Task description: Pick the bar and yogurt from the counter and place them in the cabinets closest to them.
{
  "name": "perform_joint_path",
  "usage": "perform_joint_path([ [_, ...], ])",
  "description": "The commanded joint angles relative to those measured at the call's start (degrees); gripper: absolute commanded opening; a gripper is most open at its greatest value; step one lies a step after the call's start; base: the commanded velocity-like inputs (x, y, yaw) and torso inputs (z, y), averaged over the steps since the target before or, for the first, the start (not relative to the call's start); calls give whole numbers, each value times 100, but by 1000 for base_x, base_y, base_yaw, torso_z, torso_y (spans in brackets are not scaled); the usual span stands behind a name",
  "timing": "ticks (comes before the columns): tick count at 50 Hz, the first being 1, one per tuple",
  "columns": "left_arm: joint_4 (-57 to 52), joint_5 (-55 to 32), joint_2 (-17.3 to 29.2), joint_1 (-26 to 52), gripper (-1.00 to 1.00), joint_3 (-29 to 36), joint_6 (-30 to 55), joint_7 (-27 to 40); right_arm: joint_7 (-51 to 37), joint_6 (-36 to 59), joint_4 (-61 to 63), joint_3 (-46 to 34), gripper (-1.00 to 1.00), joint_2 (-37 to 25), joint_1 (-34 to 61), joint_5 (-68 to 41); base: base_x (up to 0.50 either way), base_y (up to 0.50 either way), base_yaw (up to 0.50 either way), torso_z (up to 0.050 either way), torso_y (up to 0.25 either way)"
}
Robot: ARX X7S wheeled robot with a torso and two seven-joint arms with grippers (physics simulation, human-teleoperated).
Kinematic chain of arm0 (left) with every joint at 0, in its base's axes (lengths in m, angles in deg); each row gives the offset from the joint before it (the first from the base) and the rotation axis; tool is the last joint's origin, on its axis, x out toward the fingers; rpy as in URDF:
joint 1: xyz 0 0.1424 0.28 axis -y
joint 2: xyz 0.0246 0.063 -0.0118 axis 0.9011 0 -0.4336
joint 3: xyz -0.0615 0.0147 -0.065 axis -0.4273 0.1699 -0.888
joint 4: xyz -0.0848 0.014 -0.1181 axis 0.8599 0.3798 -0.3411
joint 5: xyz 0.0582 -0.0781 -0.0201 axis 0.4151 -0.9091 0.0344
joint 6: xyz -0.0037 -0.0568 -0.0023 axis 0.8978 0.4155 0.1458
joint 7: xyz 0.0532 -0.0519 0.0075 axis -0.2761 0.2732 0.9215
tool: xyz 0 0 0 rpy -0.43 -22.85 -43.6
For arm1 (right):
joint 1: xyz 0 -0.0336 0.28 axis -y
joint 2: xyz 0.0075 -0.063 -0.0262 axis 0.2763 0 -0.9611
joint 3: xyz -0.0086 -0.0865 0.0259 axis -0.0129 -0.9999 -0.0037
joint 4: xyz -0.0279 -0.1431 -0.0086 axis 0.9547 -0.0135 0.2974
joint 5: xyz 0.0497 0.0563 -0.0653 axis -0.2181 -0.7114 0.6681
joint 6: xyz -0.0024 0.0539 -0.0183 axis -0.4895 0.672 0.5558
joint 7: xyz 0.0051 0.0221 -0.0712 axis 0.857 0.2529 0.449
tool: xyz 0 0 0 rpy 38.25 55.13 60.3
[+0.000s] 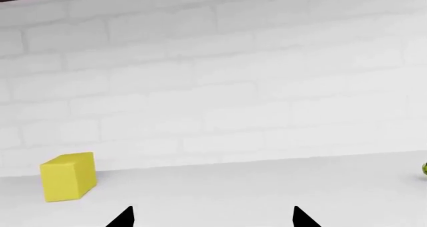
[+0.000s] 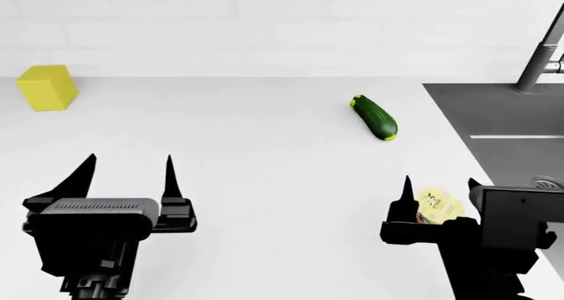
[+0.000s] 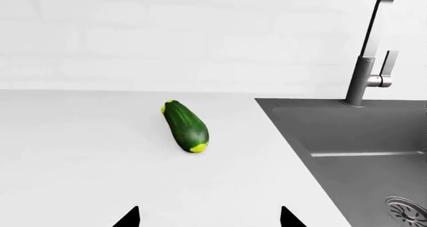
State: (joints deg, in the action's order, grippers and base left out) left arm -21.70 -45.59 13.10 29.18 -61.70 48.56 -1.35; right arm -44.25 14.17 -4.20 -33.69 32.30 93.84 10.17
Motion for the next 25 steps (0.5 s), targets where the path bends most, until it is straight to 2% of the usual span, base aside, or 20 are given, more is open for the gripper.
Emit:
perform_joint_path([
  [1,-45,-31,39,-19,100,-26,19,22,73,-81,-209,17,100,31,-78,29,0,0,0,0,0],
  [25,37,-22,52,-13,100,42,-44,44,120,-312,-152,-34,100,50,-441,200,0,0,0,0,0],
])
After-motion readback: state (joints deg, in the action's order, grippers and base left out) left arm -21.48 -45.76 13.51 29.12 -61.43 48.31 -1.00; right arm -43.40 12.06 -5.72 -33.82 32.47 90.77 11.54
